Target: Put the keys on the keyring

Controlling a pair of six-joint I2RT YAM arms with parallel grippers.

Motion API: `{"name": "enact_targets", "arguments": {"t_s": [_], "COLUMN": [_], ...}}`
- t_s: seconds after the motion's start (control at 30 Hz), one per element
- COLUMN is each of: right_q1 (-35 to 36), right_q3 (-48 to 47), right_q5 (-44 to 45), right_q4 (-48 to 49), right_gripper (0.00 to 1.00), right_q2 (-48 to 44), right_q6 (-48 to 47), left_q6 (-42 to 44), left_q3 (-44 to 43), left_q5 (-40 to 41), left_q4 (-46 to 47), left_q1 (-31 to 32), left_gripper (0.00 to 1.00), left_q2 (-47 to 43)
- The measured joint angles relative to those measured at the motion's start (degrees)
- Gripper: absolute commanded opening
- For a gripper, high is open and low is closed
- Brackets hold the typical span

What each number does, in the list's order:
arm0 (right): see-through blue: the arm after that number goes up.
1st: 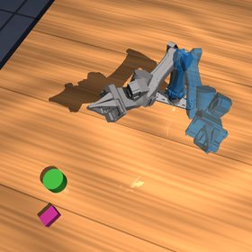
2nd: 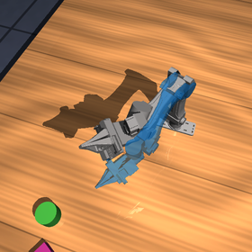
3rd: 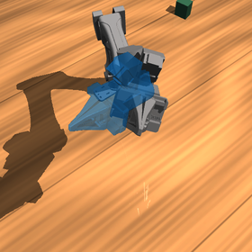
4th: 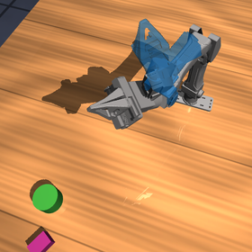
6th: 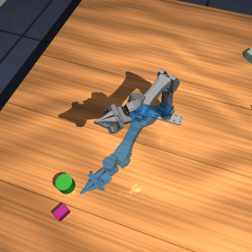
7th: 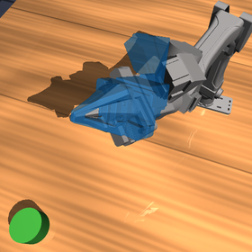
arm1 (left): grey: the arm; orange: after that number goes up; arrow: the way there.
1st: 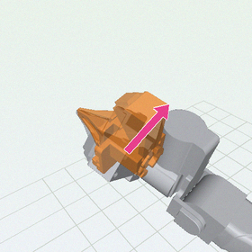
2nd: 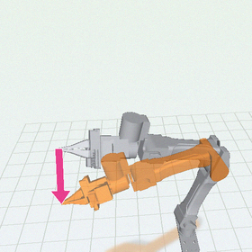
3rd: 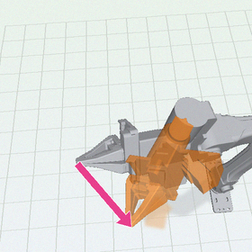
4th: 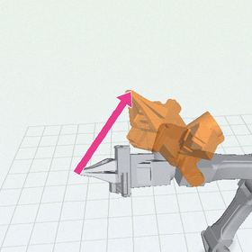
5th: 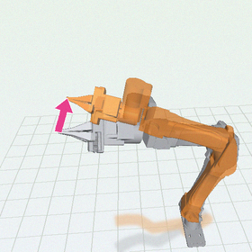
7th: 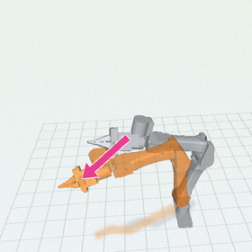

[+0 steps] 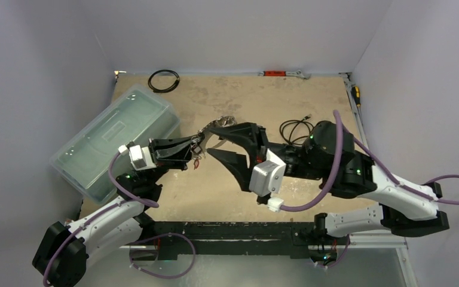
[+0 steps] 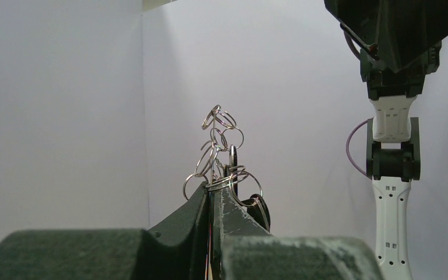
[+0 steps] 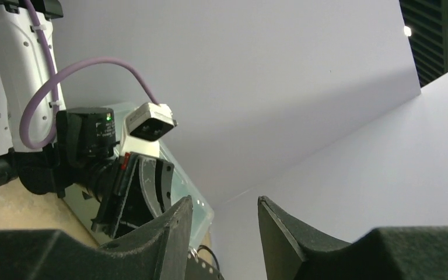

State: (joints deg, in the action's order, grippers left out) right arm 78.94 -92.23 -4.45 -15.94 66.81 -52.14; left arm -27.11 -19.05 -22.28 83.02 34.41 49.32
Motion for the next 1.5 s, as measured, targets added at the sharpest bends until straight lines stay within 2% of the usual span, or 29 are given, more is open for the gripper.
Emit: {"name": "enact_targets", "arguments": {"t_s": [0.17,0.57,1.17,1.5], "right_q1": [-0.57,-1.4,-4.35,-5.14], "right_q3": [-0.61,-2.71,-3.17,-3.15], "right_q5": [0.55,3.39,4.79,5.07], "right_q4": [-5.11,-17.53,-17.81,-15.74], "right_gripper": [0.45,0.37,0.35,0.27], "right_q2": [-0.7,10.34,7.08,6.03], "right_q6": [0.07,-0.87,-1.92,-2.78], "left_q6": [-0.59,-2.01,-2.29,-2.32], "left_q3": [0.02,0.13,0.22,0.22], "left_q5": [-0.04,-1.33,-1.38,-1.4], "left_q4": [0.26,0.57,0.57,0.57], "left_q1": [0.0,0.0,0.0,0.0], "left_gripper": [0.0,0.0,0.0,0.0], "left_q2": [0.0,0.44,0.26,0.26]}}
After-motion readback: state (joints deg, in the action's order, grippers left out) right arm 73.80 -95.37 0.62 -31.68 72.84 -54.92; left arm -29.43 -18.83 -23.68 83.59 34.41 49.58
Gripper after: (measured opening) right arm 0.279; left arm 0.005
